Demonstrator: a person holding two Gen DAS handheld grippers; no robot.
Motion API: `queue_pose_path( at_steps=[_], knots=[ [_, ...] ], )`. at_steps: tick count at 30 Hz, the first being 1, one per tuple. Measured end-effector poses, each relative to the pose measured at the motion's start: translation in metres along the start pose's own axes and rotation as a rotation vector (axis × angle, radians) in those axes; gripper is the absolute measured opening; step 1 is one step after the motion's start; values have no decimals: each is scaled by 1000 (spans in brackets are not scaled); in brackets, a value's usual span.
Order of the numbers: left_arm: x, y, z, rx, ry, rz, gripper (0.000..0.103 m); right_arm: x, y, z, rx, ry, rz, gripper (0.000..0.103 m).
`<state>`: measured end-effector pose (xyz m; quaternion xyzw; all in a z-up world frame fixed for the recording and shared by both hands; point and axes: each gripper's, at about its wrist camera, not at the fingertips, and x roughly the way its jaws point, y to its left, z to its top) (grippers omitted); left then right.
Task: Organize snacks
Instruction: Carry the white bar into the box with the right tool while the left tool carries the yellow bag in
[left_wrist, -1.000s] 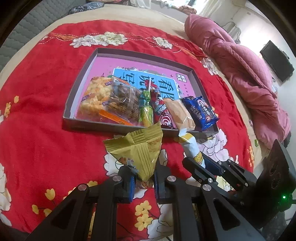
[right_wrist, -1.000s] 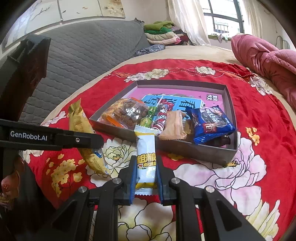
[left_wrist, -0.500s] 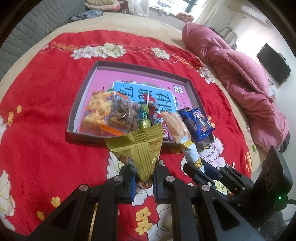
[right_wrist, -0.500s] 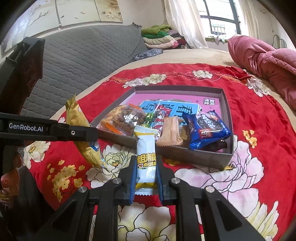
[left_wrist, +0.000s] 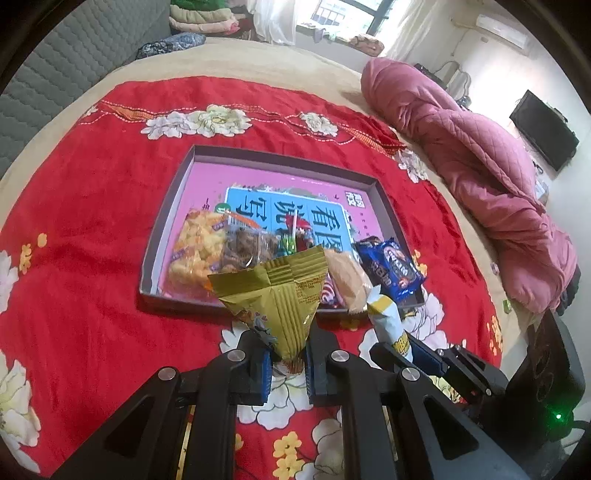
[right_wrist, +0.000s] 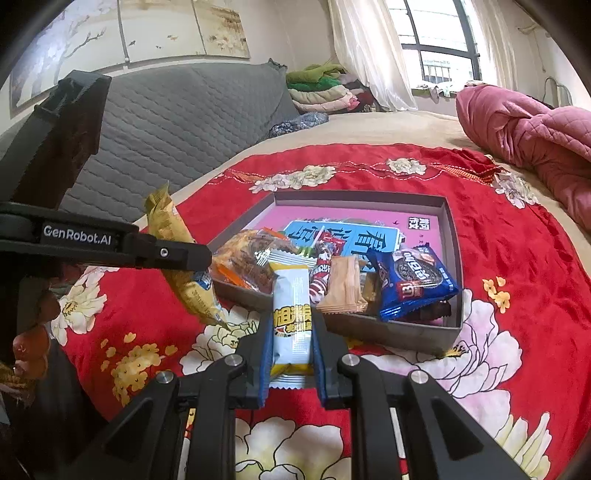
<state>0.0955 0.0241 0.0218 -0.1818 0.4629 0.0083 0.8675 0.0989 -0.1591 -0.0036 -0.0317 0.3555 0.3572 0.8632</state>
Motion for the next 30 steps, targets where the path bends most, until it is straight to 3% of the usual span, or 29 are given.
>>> queue_pose_path(
  at_steps=[30],
  knots=[
    [25,-9,40,3,-20,-8,13,4,-32,15,104,-62,-40,19]
  ],
)
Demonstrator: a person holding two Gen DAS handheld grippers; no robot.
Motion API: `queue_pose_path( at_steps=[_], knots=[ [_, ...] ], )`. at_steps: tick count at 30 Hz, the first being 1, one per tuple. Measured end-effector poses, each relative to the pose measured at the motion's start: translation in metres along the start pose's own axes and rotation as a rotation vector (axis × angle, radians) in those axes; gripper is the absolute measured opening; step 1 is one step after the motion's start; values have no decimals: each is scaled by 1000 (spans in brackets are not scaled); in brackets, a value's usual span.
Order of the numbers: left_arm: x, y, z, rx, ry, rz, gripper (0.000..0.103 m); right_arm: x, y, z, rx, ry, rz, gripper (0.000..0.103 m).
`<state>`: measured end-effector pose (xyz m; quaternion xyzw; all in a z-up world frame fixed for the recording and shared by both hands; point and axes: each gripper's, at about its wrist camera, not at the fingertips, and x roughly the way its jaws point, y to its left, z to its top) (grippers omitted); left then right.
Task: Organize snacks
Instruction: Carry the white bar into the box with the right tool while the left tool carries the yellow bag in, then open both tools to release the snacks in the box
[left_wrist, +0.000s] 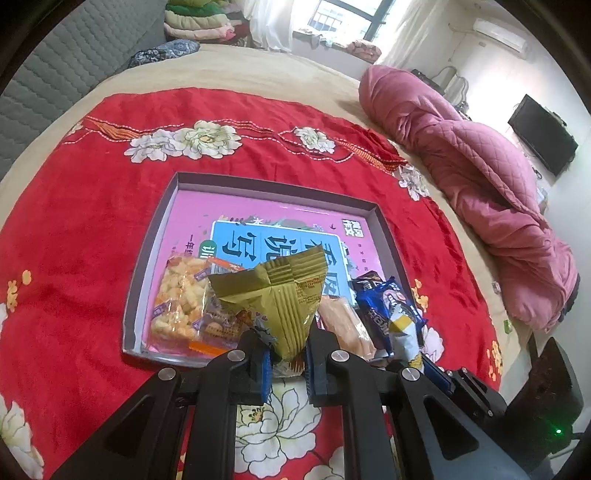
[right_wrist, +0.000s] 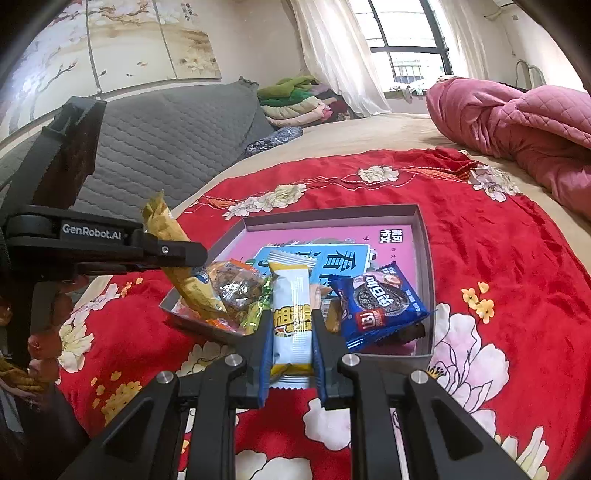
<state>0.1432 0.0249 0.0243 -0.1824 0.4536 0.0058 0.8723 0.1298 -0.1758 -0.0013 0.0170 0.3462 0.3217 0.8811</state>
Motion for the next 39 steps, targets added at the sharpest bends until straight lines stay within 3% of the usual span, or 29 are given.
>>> queue_pose_path(
  at_steps=[15,25,39],
  knots=[
    [29,3,-3,-6,66,18,13,11,-1,8,1,-18,-40,19],
    [43,3,-4,-5,87,31,13,28,-1,10,-26,-1,-107,19],
    [53,4,-2,-2,105,37,13,43,-4,12,-32,10,-124,19]
  ],
)
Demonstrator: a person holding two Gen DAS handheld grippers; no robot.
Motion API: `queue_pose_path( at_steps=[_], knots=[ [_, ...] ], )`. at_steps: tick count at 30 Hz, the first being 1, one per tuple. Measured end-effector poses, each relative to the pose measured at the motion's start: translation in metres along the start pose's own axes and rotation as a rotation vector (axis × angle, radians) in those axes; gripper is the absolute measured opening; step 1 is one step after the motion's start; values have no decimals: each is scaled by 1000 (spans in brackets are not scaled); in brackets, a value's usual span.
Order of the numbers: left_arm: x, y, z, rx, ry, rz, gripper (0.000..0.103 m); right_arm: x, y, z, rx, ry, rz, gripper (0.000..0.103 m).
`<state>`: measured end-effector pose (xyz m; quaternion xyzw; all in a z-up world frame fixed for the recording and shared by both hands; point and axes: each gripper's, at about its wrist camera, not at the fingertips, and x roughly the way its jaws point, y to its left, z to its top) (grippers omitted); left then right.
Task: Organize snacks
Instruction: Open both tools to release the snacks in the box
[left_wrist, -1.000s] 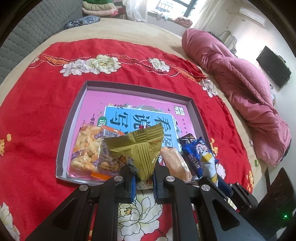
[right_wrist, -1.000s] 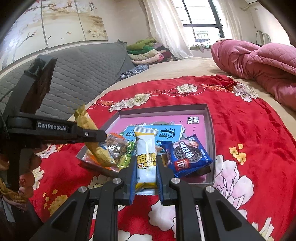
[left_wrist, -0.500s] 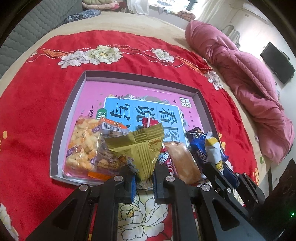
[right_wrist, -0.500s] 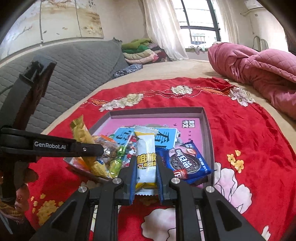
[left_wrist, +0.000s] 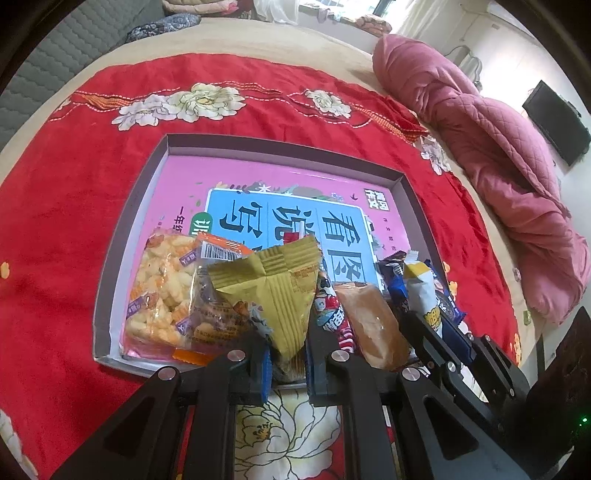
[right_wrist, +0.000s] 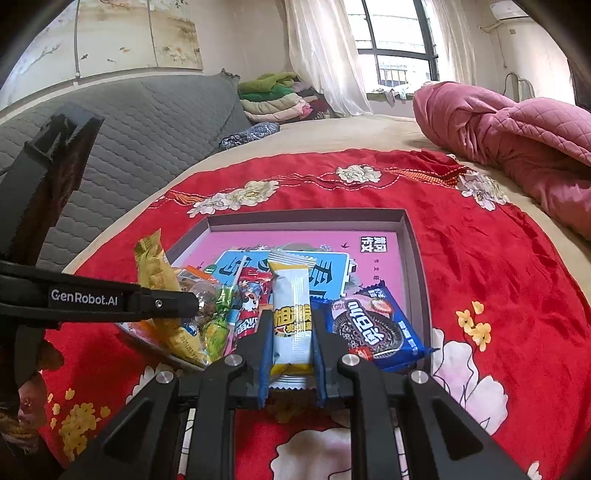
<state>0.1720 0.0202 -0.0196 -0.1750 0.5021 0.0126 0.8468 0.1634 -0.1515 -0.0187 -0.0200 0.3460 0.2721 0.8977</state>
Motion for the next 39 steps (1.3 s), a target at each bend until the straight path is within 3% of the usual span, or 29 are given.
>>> queue_pose_path(
  at_steps=[13,18,19,21,25,34,39],
  knots=[
    [6,-1,3,11,10,13,13,8,3,0,-32,6,-22,19],
    [5,0,5,6,8,20,15,6,3,1,-22,-7,-27,27],
    [4,0,5,10,4,21,17,5,3,2,-21,-14,-28,30],
    [1,-1,4,14,-8,16,21,0,2,3,-12,-37,-28,45],
    [-12,-4,5,33,-51,12,43,-9,-2,8,13,-74,-22,49],
    [-54,1,1,19,-162,21,45,-35,0,10,23,-111,-9,51],
    [-71,1,-15,24,-171,4,52,-53,7,4,27,-109,1,63]
  ],
)
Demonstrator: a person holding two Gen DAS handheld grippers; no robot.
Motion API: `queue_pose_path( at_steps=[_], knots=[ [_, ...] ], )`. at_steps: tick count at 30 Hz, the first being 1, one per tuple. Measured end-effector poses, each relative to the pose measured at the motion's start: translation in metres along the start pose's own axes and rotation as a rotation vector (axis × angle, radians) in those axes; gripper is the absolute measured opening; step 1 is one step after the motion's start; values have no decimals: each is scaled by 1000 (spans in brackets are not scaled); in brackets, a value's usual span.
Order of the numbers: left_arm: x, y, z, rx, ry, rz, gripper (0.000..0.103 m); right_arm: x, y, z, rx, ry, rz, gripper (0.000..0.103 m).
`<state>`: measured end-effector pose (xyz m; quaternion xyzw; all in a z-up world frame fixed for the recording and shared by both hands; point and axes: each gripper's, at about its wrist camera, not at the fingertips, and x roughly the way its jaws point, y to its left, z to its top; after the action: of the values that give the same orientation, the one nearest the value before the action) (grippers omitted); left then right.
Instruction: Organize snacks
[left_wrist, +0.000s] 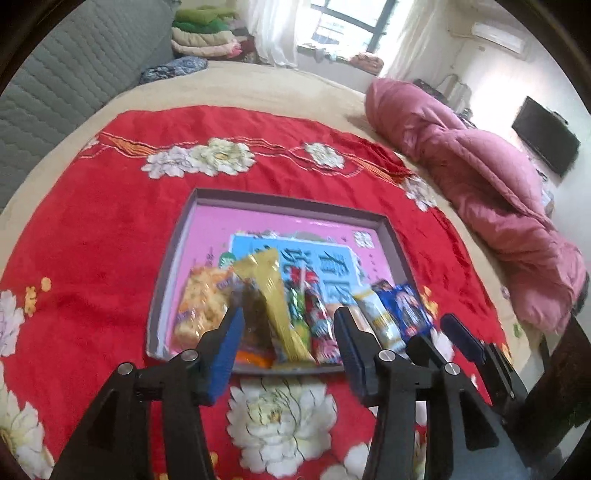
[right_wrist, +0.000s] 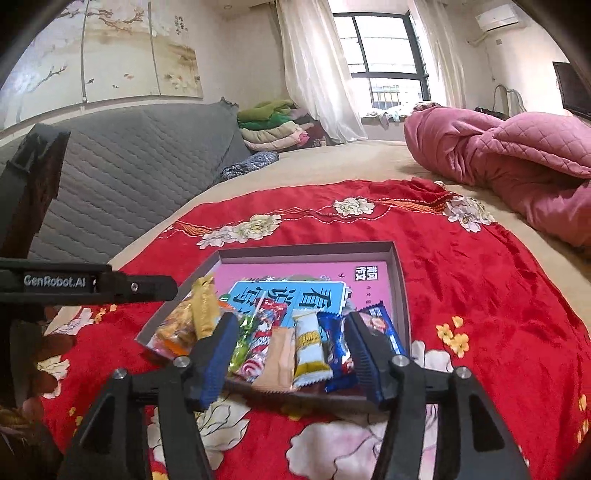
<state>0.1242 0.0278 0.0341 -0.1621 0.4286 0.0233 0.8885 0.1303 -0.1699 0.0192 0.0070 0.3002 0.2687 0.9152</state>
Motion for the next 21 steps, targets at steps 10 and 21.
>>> queue_pose_path(
  at_steps=[10,21],
  knots=[
    [-15,-11,-30,16,26,49,52,-29,-1,-6,51,42,-44,73],
    [-41,-14,-73,59,51,124,52,-62,1,-28,37,120,-197,87]
  ],
)
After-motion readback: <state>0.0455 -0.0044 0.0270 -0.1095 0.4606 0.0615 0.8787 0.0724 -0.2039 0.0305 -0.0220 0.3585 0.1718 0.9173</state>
